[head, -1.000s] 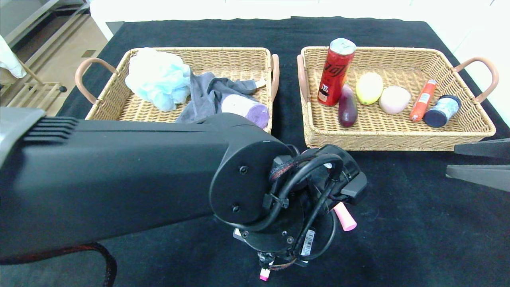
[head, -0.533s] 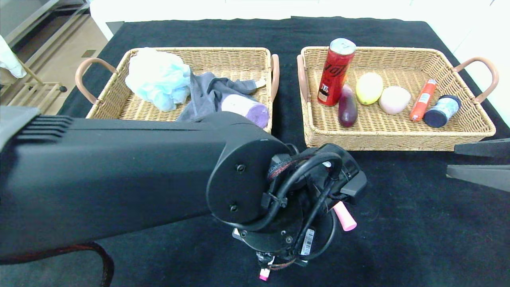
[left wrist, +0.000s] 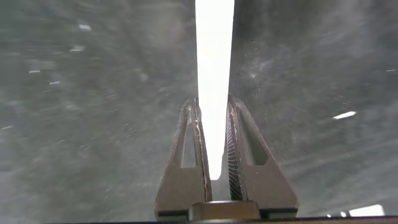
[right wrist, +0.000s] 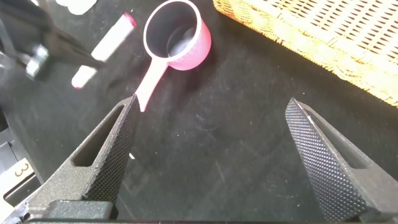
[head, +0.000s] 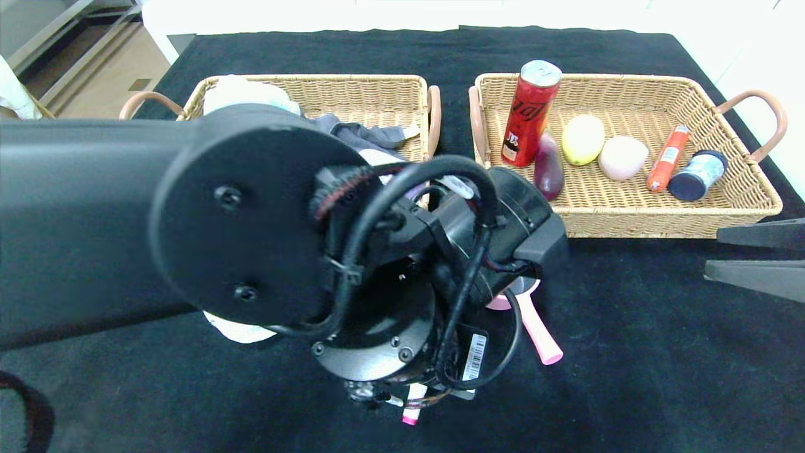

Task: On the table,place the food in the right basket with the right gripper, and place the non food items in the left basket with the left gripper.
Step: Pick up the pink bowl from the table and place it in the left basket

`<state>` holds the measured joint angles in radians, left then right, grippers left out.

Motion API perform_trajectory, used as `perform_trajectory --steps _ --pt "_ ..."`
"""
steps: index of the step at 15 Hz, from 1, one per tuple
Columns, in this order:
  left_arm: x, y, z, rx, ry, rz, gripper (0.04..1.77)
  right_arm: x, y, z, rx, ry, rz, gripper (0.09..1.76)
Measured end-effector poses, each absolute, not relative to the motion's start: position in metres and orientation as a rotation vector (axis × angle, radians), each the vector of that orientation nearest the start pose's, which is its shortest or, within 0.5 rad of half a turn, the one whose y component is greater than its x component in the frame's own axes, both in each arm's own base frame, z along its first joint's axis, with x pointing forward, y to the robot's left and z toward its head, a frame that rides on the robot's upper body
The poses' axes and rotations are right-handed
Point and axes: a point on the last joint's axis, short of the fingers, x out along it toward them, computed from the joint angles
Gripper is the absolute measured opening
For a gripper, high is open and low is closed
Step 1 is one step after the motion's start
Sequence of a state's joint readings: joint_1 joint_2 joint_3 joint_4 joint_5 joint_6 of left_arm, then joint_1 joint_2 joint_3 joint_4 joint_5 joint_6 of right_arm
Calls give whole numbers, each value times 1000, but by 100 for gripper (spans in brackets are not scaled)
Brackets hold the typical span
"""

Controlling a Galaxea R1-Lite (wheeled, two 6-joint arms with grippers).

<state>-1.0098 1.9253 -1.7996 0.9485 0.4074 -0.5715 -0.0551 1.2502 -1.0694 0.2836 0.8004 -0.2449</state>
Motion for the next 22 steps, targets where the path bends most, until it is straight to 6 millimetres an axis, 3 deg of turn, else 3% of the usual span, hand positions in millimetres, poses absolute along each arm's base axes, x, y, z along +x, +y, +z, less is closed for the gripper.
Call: perform_trajectory --steps 4,10,15,22 --pt "182 -258 279 146 823 -292 27 177 6 284 -32 340 777 171" --pt "200 -215 319 119 700 -261 27 176 6 285 -34 338 777 171" --pt "226 -178 347 112 568 -238 27 176 6 284 -34 339 778 171" --pt "268 -134 366 15 384 -277 27 176 6 284 -35 338 778 171"
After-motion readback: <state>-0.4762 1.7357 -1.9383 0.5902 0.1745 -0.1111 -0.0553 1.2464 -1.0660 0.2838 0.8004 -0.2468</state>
